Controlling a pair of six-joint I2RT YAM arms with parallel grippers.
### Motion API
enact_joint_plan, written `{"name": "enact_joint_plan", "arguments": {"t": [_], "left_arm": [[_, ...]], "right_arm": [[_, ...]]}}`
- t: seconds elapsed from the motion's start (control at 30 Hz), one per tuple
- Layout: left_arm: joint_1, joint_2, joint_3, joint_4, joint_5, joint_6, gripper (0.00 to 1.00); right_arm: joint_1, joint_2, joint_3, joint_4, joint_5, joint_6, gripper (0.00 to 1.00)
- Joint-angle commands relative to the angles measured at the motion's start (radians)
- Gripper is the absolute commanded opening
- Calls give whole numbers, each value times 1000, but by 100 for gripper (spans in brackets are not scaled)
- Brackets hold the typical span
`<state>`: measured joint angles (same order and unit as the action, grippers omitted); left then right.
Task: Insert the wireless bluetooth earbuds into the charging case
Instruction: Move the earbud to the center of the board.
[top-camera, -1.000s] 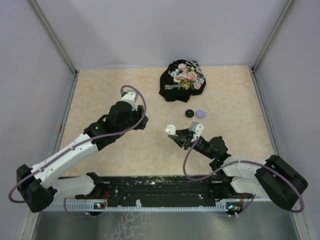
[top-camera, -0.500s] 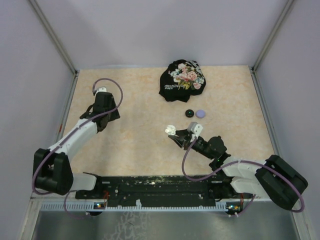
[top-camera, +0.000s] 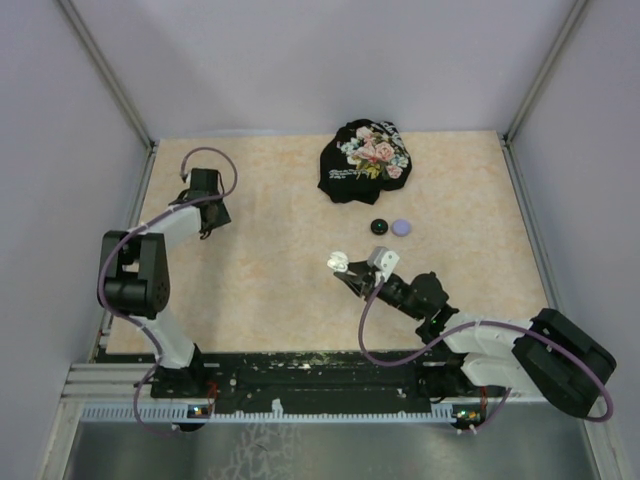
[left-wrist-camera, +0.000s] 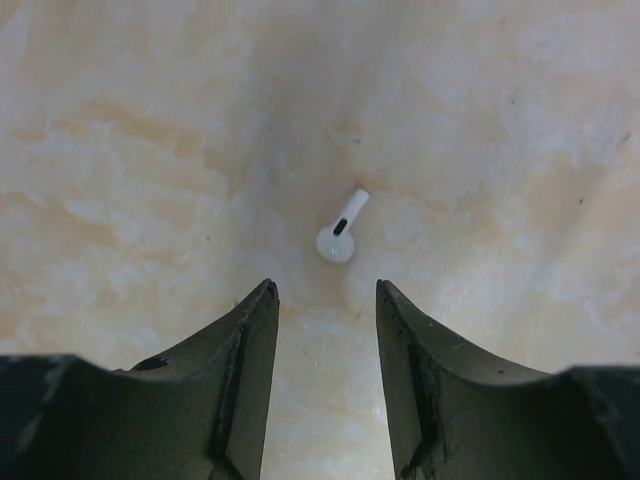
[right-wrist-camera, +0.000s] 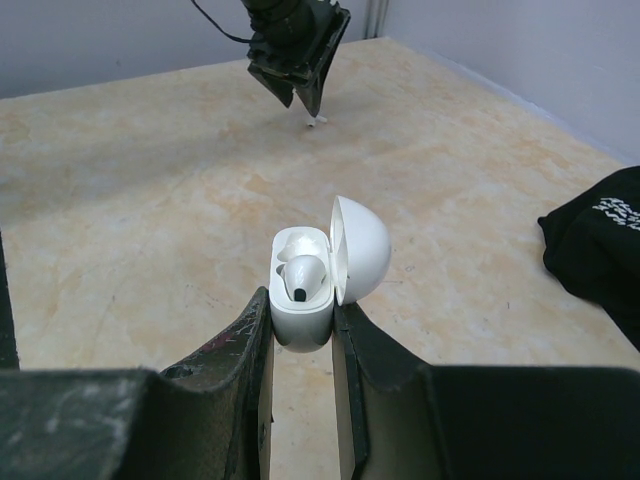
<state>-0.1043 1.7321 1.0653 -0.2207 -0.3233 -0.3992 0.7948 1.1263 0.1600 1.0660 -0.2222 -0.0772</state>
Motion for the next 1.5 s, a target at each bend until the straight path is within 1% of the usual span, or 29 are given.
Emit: {"name": "enact_joint_plan", "arguments": {"t": [0.0, 0.2, 0.47, 0.6, 0.7, 0.83, 0.97, 1.17, 1.33, 1.47], "left_arm": [[20, 79, 92, 16, 23, 24, 49], [33, 156, 153, -18, 7, 40, 42], [36, 231, 202, -71, 39, 63, 35], [36, 252, 223, -112, 52, 74, 27], [36, 239, 215, -139, 90, 71, 21], [26, 196, 178, -156, 180, 107, 17], [-31, 136, 135, -167, 217, 180, 15], [-165, 91, 94, -208, 231, 287, 16], [-260, 57, 47, -205, 291, 320, 17], [-338, 29, 11, -202, 296, 335, 18]], "right_arm": [[19, -19, 43, 30, 26, -27, 0], [21, -16, 44, 29, 37, -33, 0], [24, -19, 44, 22, 40, -38, 0], [24, -22, 45, 16, 41, -40, 0], [24, -27, 45, 13, 40, -41, 0], [24, -35, 45, 8, 42, -43, 0], [24, -41, 45, 3, 43, -44, 0], [24, -48, 45, 0, 47, -45, 0], [24, -45, 45, 0, 44, -47, 0], [24, -43, 45, 0, 40, -45, 0]]}}
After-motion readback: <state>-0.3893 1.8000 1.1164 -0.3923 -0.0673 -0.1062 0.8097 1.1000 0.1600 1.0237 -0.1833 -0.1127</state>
